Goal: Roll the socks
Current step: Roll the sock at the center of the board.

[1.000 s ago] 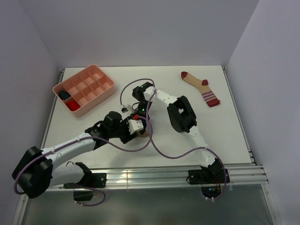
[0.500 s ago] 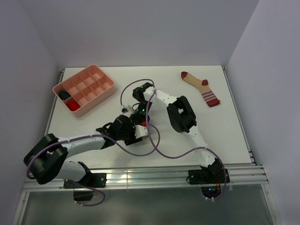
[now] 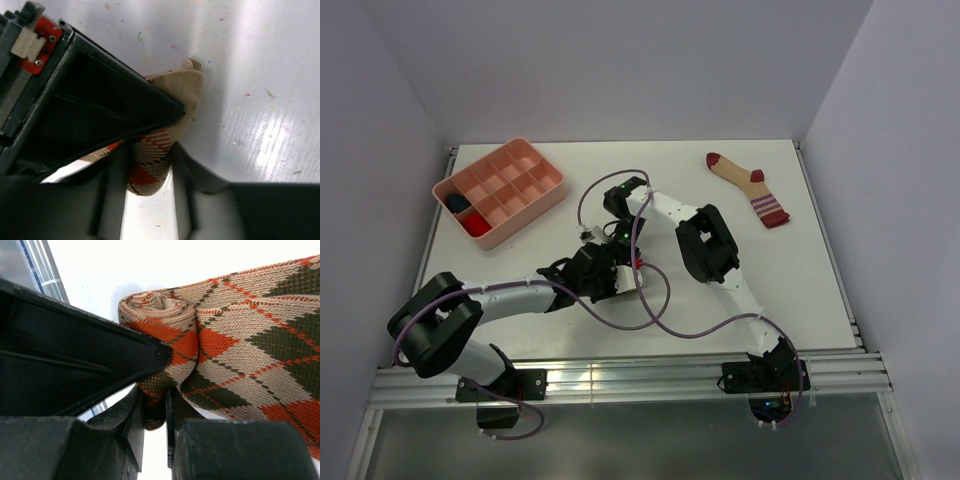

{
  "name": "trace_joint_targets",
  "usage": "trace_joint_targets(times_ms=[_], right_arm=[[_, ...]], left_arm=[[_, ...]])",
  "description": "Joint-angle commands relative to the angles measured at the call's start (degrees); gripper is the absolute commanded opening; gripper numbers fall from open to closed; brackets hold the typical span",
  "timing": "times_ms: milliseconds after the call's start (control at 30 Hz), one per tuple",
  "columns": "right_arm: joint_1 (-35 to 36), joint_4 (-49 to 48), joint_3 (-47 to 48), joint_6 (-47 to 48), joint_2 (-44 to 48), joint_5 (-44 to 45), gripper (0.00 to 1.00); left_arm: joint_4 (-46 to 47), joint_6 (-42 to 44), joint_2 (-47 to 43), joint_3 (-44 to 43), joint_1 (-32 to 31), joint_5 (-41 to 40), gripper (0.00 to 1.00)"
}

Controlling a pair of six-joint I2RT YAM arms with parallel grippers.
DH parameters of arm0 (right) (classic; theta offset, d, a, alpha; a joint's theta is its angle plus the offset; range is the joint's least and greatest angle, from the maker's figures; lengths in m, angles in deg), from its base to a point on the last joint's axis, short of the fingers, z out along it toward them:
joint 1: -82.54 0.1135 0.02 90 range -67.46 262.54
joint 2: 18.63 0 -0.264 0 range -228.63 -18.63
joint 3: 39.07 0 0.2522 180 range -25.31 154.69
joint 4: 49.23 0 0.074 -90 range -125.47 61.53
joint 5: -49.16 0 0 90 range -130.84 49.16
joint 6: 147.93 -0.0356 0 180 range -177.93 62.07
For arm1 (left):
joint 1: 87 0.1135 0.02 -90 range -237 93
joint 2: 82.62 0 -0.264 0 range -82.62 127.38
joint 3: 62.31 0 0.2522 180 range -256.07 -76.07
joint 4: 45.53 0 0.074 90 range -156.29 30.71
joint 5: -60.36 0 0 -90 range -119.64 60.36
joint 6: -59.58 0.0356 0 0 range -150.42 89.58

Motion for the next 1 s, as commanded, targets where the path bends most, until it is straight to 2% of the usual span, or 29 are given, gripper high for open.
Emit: trace_joint_targets(times_ms=[0, 100, 167, 200, 233, 300, 333, 433, 600, 700, 733, 800, 833, 967], right_arm=[[0.7, -0.9, -3.1, 2.0, -3.8, 8.9, 0.0], [0.6, -2.1, -4.2, 1.9, -1.8, 8.1, 0.0], [0.0, -5.2, -6.9, 0.8, 0.3, 7.7, 0.01], [-0.3, -6.6, -8.0, 0.1, 2.6, 7.7, 0.04], [-0.7, -9.1, -10.0, -1.2, 3.9, 7.5, 0.14], [-2.4, -11.1, -11.8, -2.2, 7.5, 6.2, 0.24], [-3.0, -13.7, -13.6, -4.0, 8.9, 6.2, 0.34], [-5.7, -20.4, -18.5, -9.4, 15.3, 6.0, 0.49], [-12.2, -34.1, -29.9, -21.4, 28.1, 8.7, 0.56], [-15.2, -43.0, -35.7, -29.6, 36.0, 14.2, 0.59], [-16.9, -48.2, -40.4, -33.4, 38.5, 18.1, 0.61], [-18.7, -55.8, -48.1, -36.4, 45.9, 21.7, 0.62], [-19.0, -58.6, -50.7, -39.3, 48.6, 27.4, 0.63], [-18.9, -69.7, -63.2, -43.9, 64.1, 34.7, 0.64]], left_arm=[[-2.4, 0.0, 2.1, -2.0, -0.4, 1.9, 0.31], [-6.4, -2.2, 4.1, -4.8, -0.2, 4.2, 0.09], [-8.5, -2.9, 5.1, -6.1, -0.3, 6.0, 0.01], [-9.0, -3.2, 5.3, -6.5, -0.3, 6.5, 0.01], [-10.1, -3.6, 5.8, -6.8, -0.3, 7.2, 0.01], [-11.3, -4.2, 6.3, -8.0, 0.0, 8.9, 0.01], [-12.0, -4.9, 7.0, -8.4, 0.2, 9.5, 0.01], [-15.0, -5.6, 8.3, -10.5, 1.9, 13.3, 0.01], [-20.6, -7.0, 11.0, -15.3, 5.5, 21.6, 0.01], [-23.5, -8.4, 12.8, -18.3, 7.7, 24.4, 0.01], [-24.8, -8.3, 14.4, -19.2, 8.4, 27.3, 0.01], [-29.5, -7.7, 16.2, -22.6, 10.6, 29.8, 0.01], [-31.6, -7.2, 18.6, -23.9, 11.4, 32.2, 0.01], [-38.7, -5.5, 24.0, -31.0, 15.3, 35.8, 0.01]])
